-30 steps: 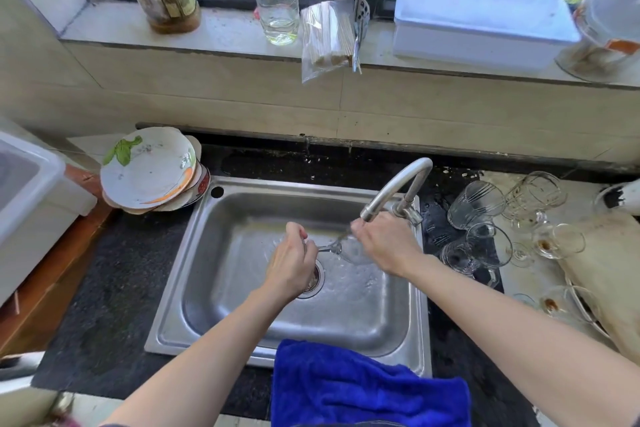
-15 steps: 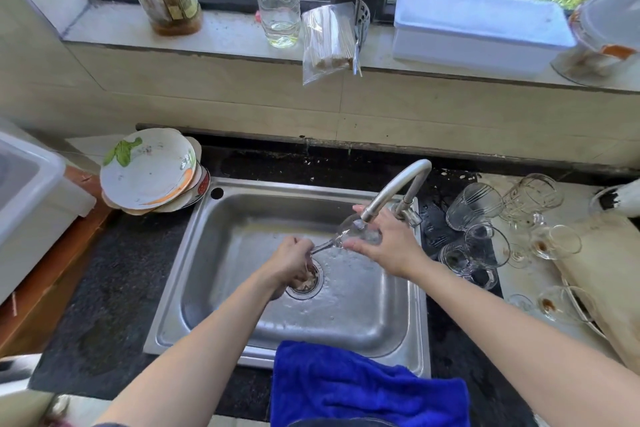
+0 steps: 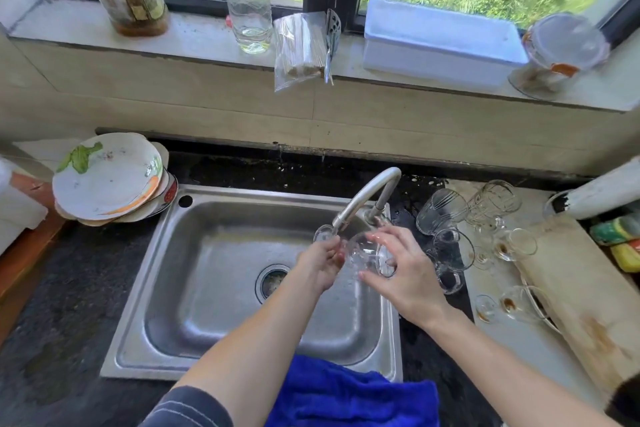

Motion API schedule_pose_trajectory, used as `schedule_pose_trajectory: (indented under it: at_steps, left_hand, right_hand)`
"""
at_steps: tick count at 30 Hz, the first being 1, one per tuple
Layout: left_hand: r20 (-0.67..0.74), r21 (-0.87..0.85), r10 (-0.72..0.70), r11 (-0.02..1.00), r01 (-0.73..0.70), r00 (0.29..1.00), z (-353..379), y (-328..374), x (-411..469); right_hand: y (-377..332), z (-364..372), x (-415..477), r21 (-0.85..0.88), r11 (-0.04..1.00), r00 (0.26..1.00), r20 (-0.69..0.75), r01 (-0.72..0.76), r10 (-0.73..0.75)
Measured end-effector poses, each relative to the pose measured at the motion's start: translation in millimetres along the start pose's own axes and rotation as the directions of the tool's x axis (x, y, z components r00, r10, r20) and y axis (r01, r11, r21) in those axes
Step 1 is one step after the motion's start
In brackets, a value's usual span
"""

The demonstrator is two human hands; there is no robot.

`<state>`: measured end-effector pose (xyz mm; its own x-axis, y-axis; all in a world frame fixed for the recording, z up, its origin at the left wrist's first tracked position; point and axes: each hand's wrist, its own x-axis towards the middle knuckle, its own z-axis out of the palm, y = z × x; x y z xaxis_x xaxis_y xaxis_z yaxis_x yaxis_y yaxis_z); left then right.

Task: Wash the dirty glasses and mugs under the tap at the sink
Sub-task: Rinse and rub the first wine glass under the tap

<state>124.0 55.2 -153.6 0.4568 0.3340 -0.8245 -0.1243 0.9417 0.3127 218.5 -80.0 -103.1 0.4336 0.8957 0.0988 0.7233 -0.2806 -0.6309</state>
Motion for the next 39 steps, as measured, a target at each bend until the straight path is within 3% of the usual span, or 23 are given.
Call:
schedule_pose_trajectory:
  at_steps: [7,9,12,15,17,22,24,26,28,31,34,36,39]
  left_hand:
    - [0.024,0.112,-0.067,0.992,0.064,0.997,14.5,-8.0,0.1]
    - [-0.091,0.235,0.038,0.972,-0.015,0.995,-0.1,-0.9,8.9]
    - [-0.173,0.501,0.307,0.845,-0.184,0.936,-10.1,1.0,19.8]
    - [-0.183,0.527,0.408,0.809,-0.262,0.894,-9.2,4.2,20.8]
    - [-0.12,0.455,0.343,0.853,-0.256,0.932,-9.9,9.4,21.9]
    - [0.074,0.051,0.143,0.988,-0.147,0.987,-5.4,4.8,12.1]
    - [0.125,0.053,0.062,0.996,-0.069,0.99,-6.7,2.7,10.7]
    - [0.135,0.176,-0.013,0.984,-0.011,0.991,-11.8,10.5,8.8]
    - [0.124,0.292,-0.053,0.956,0.015,0.991,-19.5,21.2,8.2]
    - [0.219,0.206,-0.064,0.978,0.018,0.974,-24.3,34.8,4.5]
    - [0.365,0.046,-0.112,0.994,0.103,0.924,-25.5,39.7,-0.1]
    - [0.407,-0.011,-0.136,0.988,0.154,0.903,-26.3,41.8,-3.3]
    - [0.397,-0.074,-0.104,0.987,0.145,0.912,-23.7,43.4,-9.4]
  right_hand:
    - [-0.2,3.6,-7.3,-0.124,0.99,0.992,-0.096,0.067,-0.079]
    - [0.7,2.6,-12.1,-0.141,0.984,0.991,-0.068,0.107,-0.117]
    - [-2.8,6.4,-14.9,-0.153,0.979,0.987,-0.066,0.132,-0.143]
    - [-7.6,9.3,-14.3,-0.131,0.979,0.985,-0.052,0.158,-0.166]
    - [-7.8,7.4,-14.0,-0.098,0.982,0.985,-0.056,0.159,-0.165]
    - [-9.4,7.7,-10.3,0.068,0.997,0.995,-0.095,0.019,-0.013]
    - [-8.6,9.4,-12.4,0.075,0.997,0.995,-0.1,-0.001,0.008]
    - [-7.1,9.2,-13.9,0.161,0.985,0.993,-0.094,-0.054,0.07]
    - [-7.0,6.0,-12.4,0.351,0.919,0.977,-0.047,-0.178,0.207]
    - [-5.0,4.5,-7.8,0.527,0.769,0.912,0.03,-0.361,0.408]
    - [1.9,6.0,-3.5,0.736,0.454,0.796,0.189,-0.502,0.574]
    - [8.0,7.2,-2.1,0.773,0.259,0.708,0.321,-0.58,0.629]
    - [16.9,8.5,-0.5,0.737,0.08,0.612,0.49,-0.671,0.621]
